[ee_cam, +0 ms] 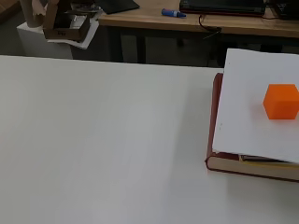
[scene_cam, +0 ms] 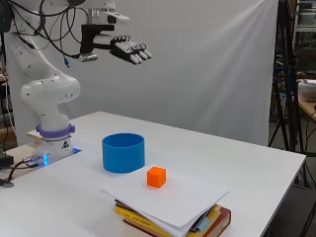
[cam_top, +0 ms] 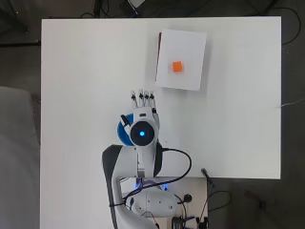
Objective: Teleoperate dual arm-hand system to pick and place objects
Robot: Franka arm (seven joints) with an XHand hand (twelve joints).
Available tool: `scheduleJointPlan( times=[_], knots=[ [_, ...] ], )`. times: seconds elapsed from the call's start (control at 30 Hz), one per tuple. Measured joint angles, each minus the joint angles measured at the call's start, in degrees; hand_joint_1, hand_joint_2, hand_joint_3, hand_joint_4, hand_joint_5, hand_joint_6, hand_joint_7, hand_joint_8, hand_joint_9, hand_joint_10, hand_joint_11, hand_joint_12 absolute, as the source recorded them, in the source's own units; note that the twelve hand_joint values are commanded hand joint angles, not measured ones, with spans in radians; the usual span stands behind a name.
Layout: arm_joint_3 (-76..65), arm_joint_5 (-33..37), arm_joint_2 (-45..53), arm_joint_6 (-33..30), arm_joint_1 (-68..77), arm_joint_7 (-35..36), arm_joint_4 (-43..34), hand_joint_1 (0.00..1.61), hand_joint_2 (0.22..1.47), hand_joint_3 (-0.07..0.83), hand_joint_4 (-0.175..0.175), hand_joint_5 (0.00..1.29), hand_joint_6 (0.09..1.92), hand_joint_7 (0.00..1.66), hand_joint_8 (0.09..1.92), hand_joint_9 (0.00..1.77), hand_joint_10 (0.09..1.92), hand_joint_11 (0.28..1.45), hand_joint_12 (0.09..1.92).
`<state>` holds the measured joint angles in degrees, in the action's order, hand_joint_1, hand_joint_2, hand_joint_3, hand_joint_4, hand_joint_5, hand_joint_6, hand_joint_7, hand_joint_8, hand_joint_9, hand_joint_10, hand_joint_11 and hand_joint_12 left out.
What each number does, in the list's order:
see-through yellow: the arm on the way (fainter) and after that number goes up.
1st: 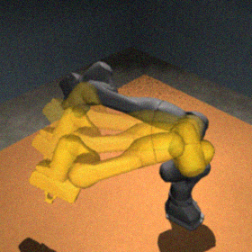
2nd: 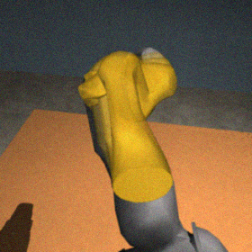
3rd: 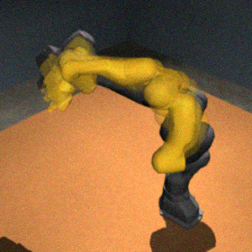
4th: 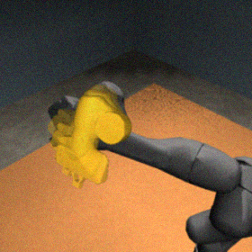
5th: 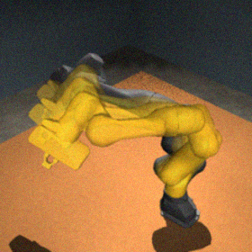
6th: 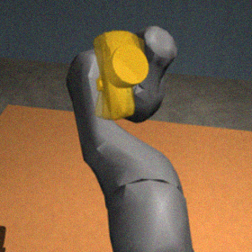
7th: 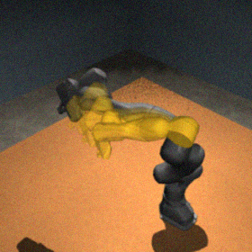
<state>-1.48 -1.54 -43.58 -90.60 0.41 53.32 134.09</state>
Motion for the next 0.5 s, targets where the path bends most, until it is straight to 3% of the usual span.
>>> scheduleJointPlan(
  times=[0.27, 0.4, 0.5],
  knots=[
    [-3.92, -1.18, 6.51, -5.72, -0.42, 0.24, -2.50, 0.38, 1.07, 0.004, 0.107, 0.24, 0.09, 0.28, 0.09, 0.44, 0.09, 0.45, 0.09],
    [-4.85, -0.27, 14.41, -8.31, -0.51, -0.81, -6.44, 0.34, 1.07, 0.002, 0.105, 0.23, 0.09, 0.30, 0.09, 0.46, 0.09, 0.47, 0.09],
    [-5.35, -1.09, 22.42, -11.11, -0.82, -3.14, -10.17, 0.26, 1.02, -0.016, 0.091, 0.05, 0.09, 0.15, 0.09, 0.32, 0.09, 0.45, 0.09]
  ],
)
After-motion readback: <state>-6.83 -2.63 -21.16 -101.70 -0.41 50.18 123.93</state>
